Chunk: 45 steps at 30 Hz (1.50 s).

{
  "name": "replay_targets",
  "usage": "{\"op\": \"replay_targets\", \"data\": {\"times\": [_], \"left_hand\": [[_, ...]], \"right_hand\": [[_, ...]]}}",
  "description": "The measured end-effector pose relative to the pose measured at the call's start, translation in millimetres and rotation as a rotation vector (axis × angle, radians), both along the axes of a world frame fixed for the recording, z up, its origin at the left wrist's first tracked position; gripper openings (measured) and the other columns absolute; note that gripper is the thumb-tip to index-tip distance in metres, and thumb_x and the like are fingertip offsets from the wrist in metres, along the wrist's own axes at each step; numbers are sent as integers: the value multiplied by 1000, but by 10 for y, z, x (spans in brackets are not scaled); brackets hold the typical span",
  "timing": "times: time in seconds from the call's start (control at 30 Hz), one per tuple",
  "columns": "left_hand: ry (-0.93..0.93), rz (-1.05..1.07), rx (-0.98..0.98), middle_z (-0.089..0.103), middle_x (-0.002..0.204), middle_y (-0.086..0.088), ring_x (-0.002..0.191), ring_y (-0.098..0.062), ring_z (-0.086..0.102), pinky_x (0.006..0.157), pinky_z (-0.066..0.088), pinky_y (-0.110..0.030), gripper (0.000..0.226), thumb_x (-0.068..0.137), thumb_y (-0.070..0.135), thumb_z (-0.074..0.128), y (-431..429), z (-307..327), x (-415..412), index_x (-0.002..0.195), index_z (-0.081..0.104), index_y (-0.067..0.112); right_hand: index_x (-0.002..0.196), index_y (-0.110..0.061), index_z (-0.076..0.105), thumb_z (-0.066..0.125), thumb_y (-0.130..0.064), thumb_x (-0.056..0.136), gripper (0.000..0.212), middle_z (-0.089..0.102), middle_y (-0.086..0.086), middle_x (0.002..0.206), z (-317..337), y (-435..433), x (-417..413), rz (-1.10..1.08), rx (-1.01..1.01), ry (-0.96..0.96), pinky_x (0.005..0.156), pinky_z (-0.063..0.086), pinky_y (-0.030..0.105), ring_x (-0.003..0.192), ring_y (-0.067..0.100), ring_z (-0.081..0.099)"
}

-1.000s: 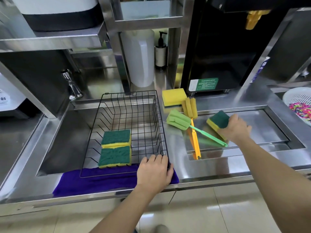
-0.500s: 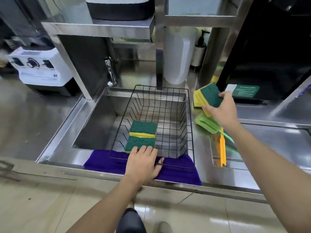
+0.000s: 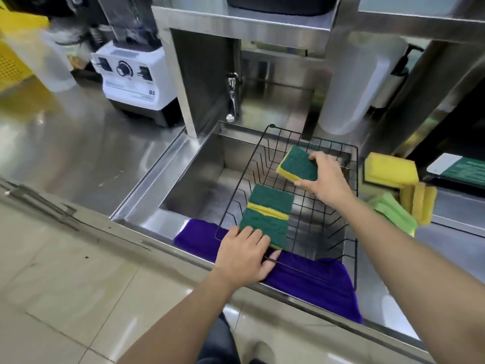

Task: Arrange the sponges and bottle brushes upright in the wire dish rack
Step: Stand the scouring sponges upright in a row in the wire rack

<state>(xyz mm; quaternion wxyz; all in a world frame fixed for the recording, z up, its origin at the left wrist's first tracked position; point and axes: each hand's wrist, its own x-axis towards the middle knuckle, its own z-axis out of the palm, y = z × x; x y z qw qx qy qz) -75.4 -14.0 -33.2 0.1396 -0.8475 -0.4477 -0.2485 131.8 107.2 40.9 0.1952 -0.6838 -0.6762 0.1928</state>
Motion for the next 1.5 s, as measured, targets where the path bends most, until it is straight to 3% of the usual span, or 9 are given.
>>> {"op": "replay_targets", "data": {"times": [0.4, 0.53, 0.7, 0.8, 0.97, 1.1, 1.3, 1.5], "left_hand": [[-22, 8, -25, 54, 63, 3, 59, -17, 47, 60, 34, -29, 33, 86, 45, 55, -16, 3, -1, 67, 56, 17], [-28, 8, -9, 52, 63, 3, 59, -16, 46, 60, 32, -29, 32, 86, 43, 56, -17, 17, 3, 67, 56, 17], [-35, 5, -17, 53, 63, 3, 60, -17, 47, 60, 33, -29, 29, 83, 41, 59, -15, 19, 7, 67, 56, 16], [-33, 3, -23, 53, 63, 3, 60, -17, 47, 60, 34, -30, 29, 83, 41, 59, -20, 16, 6, 67, 56, 17], [-13, 1, -39, 53, 64, 2, 60, -18, 48, 59, 34, -30, 31, 82, 43, 61, -17, 14, -4, 67, 56, 17], [-12, 3, -42, 53, 65, 2, 61, -19, 48, 59, 33, -32, 30, 84, 44, 59, -6, 27, 10, 70, 57, 17], [68, -128, -79, 60, 77, -1, 70, -22, 54, 68, 42, -34, 39, 80, 49, 56, -84, 75, 219, 91, 66, 13], [105, -199, -116, 60, 75, 1, 69, -20, 53, 69, 37, -35, 40, 80, 54, 50, -314, 97, 880, 85, 64, 17]], "right_hand": [[130, -15, 42, 74, -30, 77, 64, 44, 14, 134, -308, 258, -319, 141, -187, -29, 102, 35, 42, 123, 31, 40], [119, -16, 47, 69, -36, 80, 49, 49, 13, 124, -383, 311, -291, 201, -274, -52, 97, 40, 41, 117, 30, 46], [115, -15, 51, 65, -30, 84, 37, 48, 12, 123, -361, 391, -268, 294, -329, -129, 95, 38, 38, 116, 29, 45], [121, -21, 52, 61, -38, 86, 40, 47, 10, 134, -334, 400, -263, 312, -336, -209, 101, 35, 42, 124, 28, 41], [137, -35, 42, 50, -57, 86, 57, 28, 8, 152, -247, 308, -202, 305, -368, -352, 111, 21, 48, 139, 30, 25], [146, -28, 31, 46, -59, 87, 68, 20, 8, 157, -210, 117, -167, 298, -401, -298, 114, 18, 46, 143, 30, 19], [141, -15, 38, 53, -45, 89, 62, 40, 10, 142, -3, -127, 87, 211, -260, -129, 110, 35, 41, 130, 26, 42], [133, -12, 48, 52, -36, 92, 48, 52, 11, 136, 233, -310, 469, -8, 33, -181, 104, 40, 39, 124, 27, 49]]}}
